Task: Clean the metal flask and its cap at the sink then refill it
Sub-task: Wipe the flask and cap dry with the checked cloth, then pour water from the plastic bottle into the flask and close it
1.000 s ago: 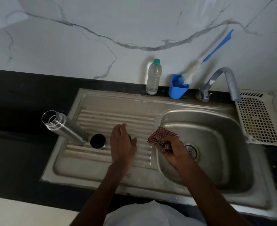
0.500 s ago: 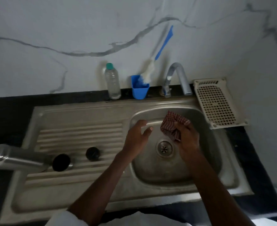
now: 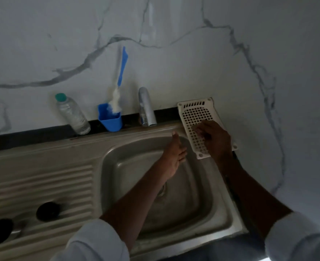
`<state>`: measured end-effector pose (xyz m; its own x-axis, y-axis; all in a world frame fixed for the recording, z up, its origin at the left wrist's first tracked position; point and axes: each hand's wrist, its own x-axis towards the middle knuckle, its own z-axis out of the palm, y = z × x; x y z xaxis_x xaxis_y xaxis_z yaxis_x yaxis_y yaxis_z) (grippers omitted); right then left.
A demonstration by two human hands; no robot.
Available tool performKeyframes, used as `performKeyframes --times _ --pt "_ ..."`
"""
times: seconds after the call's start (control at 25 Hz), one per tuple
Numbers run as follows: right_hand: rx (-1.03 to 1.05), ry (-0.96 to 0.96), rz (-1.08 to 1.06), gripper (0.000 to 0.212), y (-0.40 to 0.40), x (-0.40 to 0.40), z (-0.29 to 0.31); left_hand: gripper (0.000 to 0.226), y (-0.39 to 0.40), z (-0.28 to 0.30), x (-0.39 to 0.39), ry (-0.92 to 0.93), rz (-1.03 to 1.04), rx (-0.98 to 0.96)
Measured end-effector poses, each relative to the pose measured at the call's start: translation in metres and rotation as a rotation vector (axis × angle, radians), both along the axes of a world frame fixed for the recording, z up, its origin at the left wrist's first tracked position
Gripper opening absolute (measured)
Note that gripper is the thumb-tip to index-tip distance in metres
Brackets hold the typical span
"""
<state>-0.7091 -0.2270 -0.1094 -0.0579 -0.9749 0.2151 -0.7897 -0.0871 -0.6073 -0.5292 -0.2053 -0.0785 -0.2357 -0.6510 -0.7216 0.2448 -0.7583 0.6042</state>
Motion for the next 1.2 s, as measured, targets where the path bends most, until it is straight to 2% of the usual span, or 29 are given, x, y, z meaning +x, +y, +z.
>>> performKeyframes --times 0.08,0.16,0.28,0.36,0.48,0.56,0.68,0.76,0.84,0.92,0.96,1.04,1.12,1.2 --pt "0.147 0.089 0.036 0.039 -0.007 -0.017 -0.012 0.087 0.0 -0.004 -0.022 0.041 0.035 0.077" --pt "0.315 0.149 0.135 0.04 -0.01 -0.029 -0.021 0.081 -0.001 -0.007 -0.038 0.086 0.053 0.09" --pt "0.305 0.21 0.194 0.042 -0.009 -0.034 -0.029 0.083 -0.004 -0.013 -0.046 0.1 0.088 0.094" --pt "0.337 0.29 0.228 0.055 -0.009 -0.036 -0.035 0.078 -0.004 -0.014 -0.047 0.103 0.104 0.094" --pt "0.266 0.338 0.138 0.044 -0.003 -0.027 -0.028 0.058 0.001 -0.019 -0.039 0.061 0.098 0.061" --pt "0.114 0.267 0.054 0.046 0.013 -0.011 -0.021 0.04 0.012 -0.021 -0.019 -0.107 0.073 -0.065" --pt "-0.038 0.145 -0.082 0.048 0.054 0.033 -0.01 0.024 0.04 -0.033 0.034 -0.553 -0.009 -0.442" --pt "-0.053 0.031 -0.099 0.049 0.086 0.074 -0.006 0.028 0.059 -0.04 0.083 -0.758 -0.024 -0.571" --pt "-0.037 -0.07 -0.028 0.048 0.109 0.116 -0.006 0.032 0.077 -0.041 0.135 -0.965 -0.029 -0.634" --pt "0.037 -0.141 0.062 0.05 0.121 0.157 -0.008 0.042 0.083 -0.045 0.188 -1.22 -0.157 -0.704" --pt "0.073 -0.158 0.095 0.05 0.122 0.175 -0.011 0.05 0.085 -0.046 0.211 -1.331 -0.262 -0.692" --pt "0.134 -0.181 0.173 0.048 0.122 0.211 -0.012 0.064 0.091 -0.043 0.254 -1.477 -0.423 -0.529" --pt "0.186 -0.247 0.254 0.043 0.114 0.242 -0.006 0.073 0.092 -0.043 0.288 -1.516 -0.505 -0.389" --pt "0.214 -0.297 0.311 0.04 0.098 0.271 0.005 0.078 0.087 -0.048 0.314 -1.523 -0.53 -0.333"
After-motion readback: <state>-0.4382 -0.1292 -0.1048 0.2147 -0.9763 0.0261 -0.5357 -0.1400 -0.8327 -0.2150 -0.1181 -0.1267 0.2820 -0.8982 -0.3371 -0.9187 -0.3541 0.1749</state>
